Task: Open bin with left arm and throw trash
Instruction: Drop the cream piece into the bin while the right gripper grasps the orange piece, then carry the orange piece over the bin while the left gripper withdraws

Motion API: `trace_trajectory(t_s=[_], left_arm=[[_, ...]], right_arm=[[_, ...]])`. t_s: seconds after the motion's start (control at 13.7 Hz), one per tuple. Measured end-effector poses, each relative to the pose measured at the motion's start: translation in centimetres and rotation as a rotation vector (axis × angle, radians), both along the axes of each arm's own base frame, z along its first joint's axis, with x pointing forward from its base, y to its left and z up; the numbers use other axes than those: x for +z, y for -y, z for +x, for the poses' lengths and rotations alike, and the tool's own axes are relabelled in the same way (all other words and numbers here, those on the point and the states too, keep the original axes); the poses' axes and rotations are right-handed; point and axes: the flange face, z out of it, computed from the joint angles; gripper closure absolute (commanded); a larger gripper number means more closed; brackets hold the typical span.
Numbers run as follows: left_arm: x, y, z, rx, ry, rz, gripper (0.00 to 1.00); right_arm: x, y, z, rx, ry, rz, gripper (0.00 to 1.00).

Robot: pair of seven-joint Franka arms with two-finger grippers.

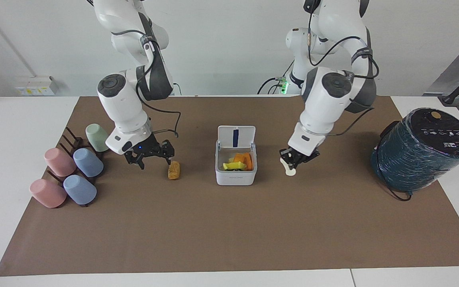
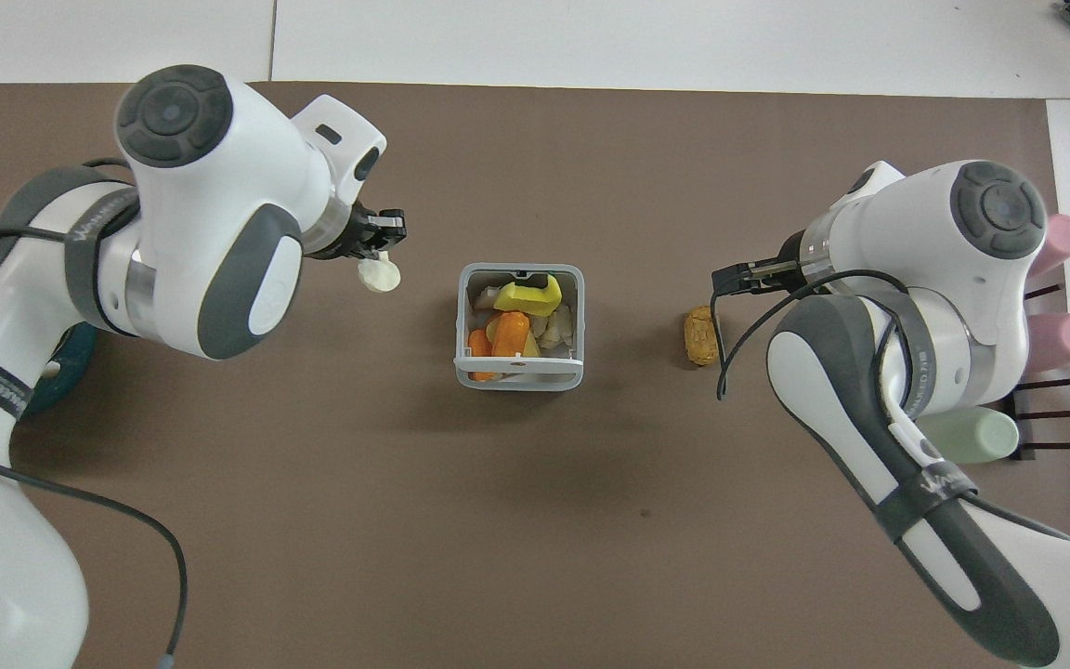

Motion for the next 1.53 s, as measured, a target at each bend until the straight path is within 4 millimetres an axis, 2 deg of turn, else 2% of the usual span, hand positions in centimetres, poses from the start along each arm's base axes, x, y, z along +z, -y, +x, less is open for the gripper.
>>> trace_trajectory(t_s=[0.07,0.22,0.44,0.58,0.66,0.73,0.8,0.88,1.09,1.17,1.24,1.31,1.39,1.53], left_arm=[[0.0,2.0,-1.0,0.012,-0.005,-0.002,1.00],[0.0,4.6,-2.4,0.026,-0.010,-0.006,1.00],[-0.1,7.2,-3.7,0.041,-0.006,-0.015,1.00],[-1.0,8.9,-4.8,0.043,0.018,-0.036,0.99],[-1.9,9.7,-5.3,0.051,0.029,-0.047,0.84],[-2.8,10.1,-5.7,0.061,0.036,-0.055,0.54],[-3.4,10.1,-5.9,0.066,0.036,-0.056,0.14],[-3.7,10.0,-5.9,0.070,0.035,-0.055,0.00],[-3.1,9.6,-5.8,0.077,0.043,-0.057,0.00],[-2.6,9.4,-5.7,0.081,0.043,-0.056,0.00],[-1.8,9.2,-5.4,0.086,0.040,-0.052,0.00],[-0.7,8.9,-5.1,0.091,0.033,-0.045,0.00],[0.4,8.6,-4.9,0.095,0.027,-0.039,0.00],[2.3,7.3,-4.1,0.115,0.015,-0.026,0.00]], right_arm=[[-1.4,0.0,-0.1,0.018,-0.003,-0.003,0.00],[-3.6,-0.5,-0.5,0.037,-0.010,-0.007,0.00],[-4.4,-1.5,-1.0,0.053,-0.019,-0.009,0.00],[-4.6,-1.6,-1.1,0.056,-0.022,-0.009,0.00],[-4.8,-1.9,-1.2,0.060,-0.016,-0.009,0.00],[-5.2,-2.2,-1.3,0.064,-0.011,-0.009,0.00],[-6.0,-2.6,-1.7,0.071,-0.017,-0.010,0.00],[-6.8,-3.1,-2.1,0.080,-0.029,-0.013,0.00],[-8.4,-3.4,-3.2,0.091,-0.066,-0.021,0.02],[-8.9,-3.3,-3.5,0.091,-0.076,-0.023,0.09],[-9.1,-3.3,-3.7,0.090,-0.082,-0.024,0.38],[-9.2,-3.2,-3.8,0.090,-0.084,-0.025,0.83],[-9.3,-3.2,-3.9,0.090,-0.086,-0.025,1.00],[-9.4,-3.2,-3.9,0.090,-0.089,-0.025,1.00]])
